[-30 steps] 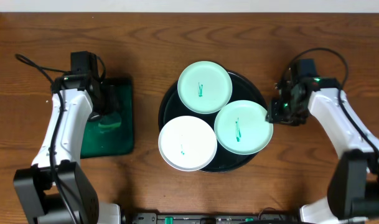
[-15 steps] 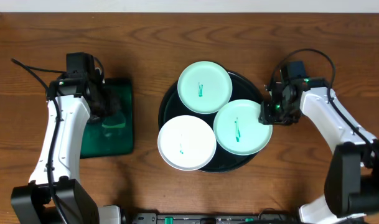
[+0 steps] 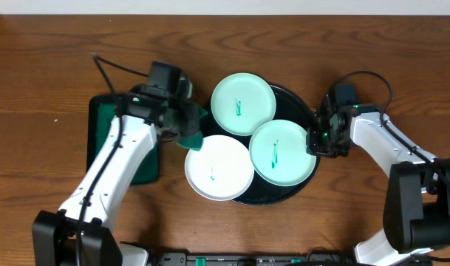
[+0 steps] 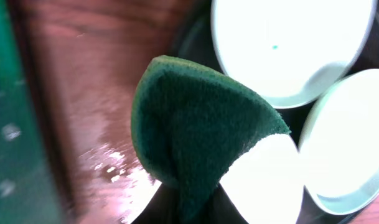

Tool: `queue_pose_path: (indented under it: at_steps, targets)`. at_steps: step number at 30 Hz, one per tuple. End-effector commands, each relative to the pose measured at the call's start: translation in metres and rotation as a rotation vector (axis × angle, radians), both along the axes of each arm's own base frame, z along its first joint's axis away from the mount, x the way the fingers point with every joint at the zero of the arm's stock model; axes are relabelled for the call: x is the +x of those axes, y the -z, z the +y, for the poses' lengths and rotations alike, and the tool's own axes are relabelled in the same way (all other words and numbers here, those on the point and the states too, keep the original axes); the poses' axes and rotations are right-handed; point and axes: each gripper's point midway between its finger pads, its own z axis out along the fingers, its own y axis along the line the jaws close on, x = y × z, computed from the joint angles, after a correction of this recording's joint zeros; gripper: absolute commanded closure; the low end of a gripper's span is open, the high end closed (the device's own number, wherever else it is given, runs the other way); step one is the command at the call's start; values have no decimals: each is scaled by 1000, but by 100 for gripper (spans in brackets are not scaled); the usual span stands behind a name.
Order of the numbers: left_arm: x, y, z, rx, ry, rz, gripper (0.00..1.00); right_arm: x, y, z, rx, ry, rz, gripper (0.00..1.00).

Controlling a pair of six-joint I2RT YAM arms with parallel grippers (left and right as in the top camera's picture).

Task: Clean dirty plates on tray and stack at the side
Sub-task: 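Grip the rim of the right pale green plate with the right gripper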

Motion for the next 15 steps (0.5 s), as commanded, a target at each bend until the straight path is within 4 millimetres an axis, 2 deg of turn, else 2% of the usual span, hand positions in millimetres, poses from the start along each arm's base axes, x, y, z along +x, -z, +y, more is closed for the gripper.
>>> queue_pose_path:
  at_steps: [1, 3, 5, 9, 13, 15]
  targets:
    - [-1, -9, -18, -35, 12, -26, 93, -6, 4, -12, -50, 29, 27, 75]
    - [-2, -9, -20, -35, 18, -26, 93, -4, -1, -13, -49, 31, 19, 76]
    - [-2, -9, -20, -35, 19, -26, 93, 3, -6, -12, -42, 29, -20, 87]
    - [-2, -9, -20, -35, 19, -26, 93, 21, -6, -21, -99, 45, -91, 99]
    - [-2, -9, -20, -35, 19, -25, 93, 33, -10, -31, -160, 52, -140, 99]
    - [-2, -9, -20, -35, 19, -26, 93, 37, -19, -32, -169, 6, -157, 99]
